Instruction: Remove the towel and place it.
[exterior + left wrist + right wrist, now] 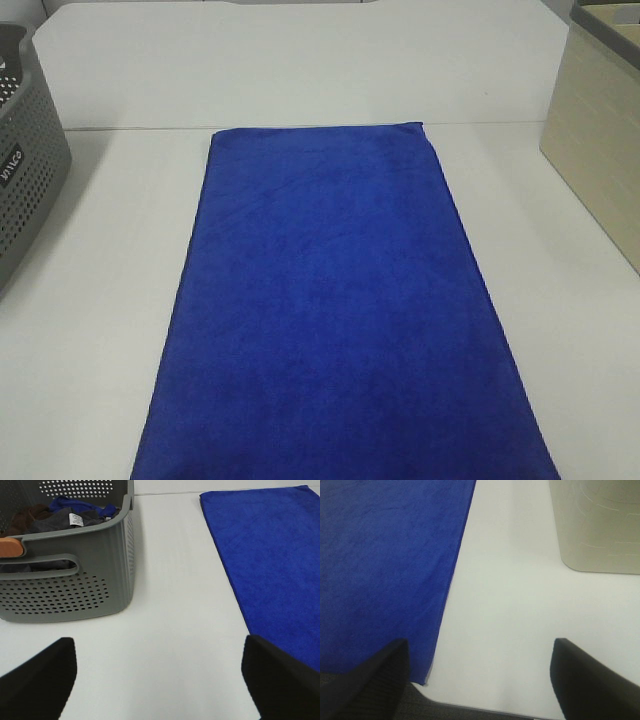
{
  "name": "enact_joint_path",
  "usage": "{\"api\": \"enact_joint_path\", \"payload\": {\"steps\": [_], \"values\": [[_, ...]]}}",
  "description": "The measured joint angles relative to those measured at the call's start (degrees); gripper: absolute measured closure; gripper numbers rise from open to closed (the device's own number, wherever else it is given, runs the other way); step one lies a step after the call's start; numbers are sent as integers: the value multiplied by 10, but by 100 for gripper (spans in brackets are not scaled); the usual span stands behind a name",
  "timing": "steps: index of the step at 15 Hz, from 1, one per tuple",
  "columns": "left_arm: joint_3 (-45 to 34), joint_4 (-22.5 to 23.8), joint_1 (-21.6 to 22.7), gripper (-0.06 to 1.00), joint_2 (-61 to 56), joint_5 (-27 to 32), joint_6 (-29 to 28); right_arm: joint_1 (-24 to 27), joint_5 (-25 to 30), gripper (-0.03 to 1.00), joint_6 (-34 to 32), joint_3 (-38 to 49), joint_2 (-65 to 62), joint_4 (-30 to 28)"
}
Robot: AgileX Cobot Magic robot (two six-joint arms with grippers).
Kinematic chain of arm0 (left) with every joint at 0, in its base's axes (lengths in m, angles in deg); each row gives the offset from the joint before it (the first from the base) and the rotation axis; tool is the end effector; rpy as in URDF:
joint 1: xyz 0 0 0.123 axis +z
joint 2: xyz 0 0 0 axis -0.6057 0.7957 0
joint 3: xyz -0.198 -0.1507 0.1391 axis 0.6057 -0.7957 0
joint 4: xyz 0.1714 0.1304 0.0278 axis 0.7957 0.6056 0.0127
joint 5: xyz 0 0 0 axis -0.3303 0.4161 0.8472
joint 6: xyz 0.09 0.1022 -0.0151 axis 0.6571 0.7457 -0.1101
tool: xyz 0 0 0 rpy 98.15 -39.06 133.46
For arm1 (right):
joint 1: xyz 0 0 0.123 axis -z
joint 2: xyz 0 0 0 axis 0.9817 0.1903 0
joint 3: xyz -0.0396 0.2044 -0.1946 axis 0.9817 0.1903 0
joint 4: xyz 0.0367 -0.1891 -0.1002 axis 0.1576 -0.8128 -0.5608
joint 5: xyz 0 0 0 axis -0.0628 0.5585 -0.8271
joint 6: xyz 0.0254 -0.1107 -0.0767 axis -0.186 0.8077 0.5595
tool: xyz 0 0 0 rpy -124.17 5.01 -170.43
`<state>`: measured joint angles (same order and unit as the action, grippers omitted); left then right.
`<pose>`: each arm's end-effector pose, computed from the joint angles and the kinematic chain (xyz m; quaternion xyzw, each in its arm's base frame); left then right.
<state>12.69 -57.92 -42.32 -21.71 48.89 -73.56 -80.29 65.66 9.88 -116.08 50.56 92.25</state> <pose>0.0013 -0.0002 0.2424 0.0175 0.8529 -0.0352 0.5206 0.0034 0.0105 0.2204 -0.0690 0.8737 0.0157 0.4814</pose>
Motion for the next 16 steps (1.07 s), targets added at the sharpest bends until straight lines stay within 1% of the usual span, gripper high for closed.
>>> {"api": "enact_joint_path", "payload": {"steps": [2,3,5,6,7,16], "values": [[0,0,5,10,0,0,0,0,0,21,0,0,0,0],[0,0,19,10,0,-1,0,-1,0,21,0,0,0,0],[0,0,72,10,0,-1,1,-2,0,21,0,0,0,7],[0,0,92,10,0,-1,1,-2,0,21,0,0,0,11],[0,0,99,10,0,-1,2,-2,0,21,0,0,0,15],[0,0,99,10,0,-2,2,-2,0,21,0,0,0,29]]}}
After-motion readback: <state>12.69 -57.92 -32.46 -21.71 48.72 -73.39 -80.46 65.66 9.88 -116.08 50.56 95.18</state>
